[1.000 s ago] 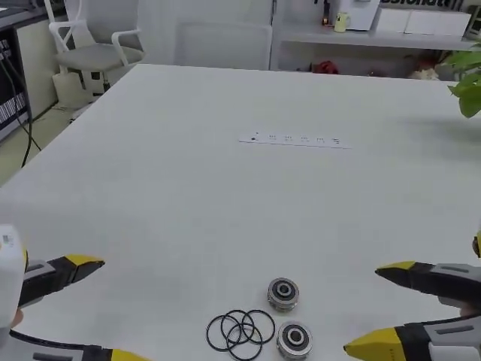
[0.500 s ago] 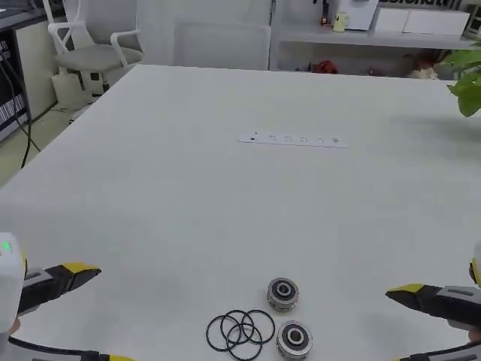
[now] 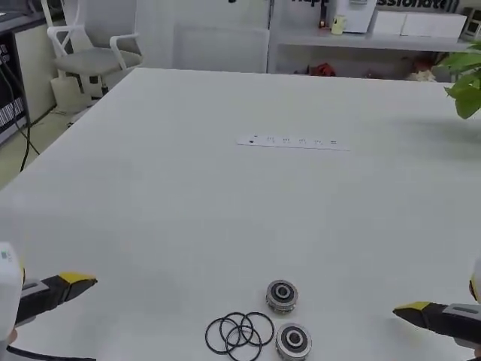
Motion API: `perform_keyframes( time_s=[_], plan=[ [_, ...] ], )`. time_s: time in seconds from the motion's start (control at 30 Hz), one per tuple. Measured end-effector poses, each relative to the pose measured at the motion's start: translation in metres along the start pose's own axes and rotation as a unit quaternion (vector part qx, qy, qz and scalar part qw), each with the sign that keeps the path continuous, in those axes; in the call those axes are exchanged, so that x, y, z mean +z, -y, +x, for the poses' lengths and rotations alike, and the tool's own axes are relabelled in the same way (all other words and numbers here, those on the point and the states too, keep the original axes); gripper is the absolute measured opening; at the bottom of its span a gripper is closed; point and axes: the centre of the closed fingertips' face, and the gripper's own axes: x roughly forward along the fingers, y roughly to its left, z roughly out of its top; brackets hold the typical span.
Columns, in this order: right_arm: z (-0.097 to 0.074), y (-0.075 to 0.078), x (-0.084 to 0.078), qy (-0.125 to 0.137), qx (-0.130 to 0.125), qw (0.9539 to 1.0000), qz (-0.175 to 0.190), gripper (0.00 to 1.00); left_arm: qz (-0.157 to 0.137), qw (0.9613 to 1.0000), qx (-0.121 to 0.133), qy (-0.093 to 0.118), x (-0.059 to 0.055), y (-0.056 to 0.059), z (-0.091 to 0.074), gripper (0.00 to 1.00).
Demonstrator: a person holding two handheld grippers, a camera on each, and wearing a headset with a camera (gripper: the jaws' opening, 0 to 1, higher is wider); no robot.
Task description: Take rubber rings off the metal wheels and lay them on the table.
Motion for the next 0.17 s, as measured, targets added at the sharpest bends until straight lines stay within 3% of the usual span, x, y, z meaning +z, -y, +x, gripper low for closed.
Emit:
perform_keyframes(
  time_s=[0.17],
  plan=[
    [-0.0012,-0.0007,-0.0032,-0.005,0.0,1.0,0.004,0.96,0.0,1.0,0.001,0.005,0.0016,0.0009,-0.0006,1.0]
  ],
)
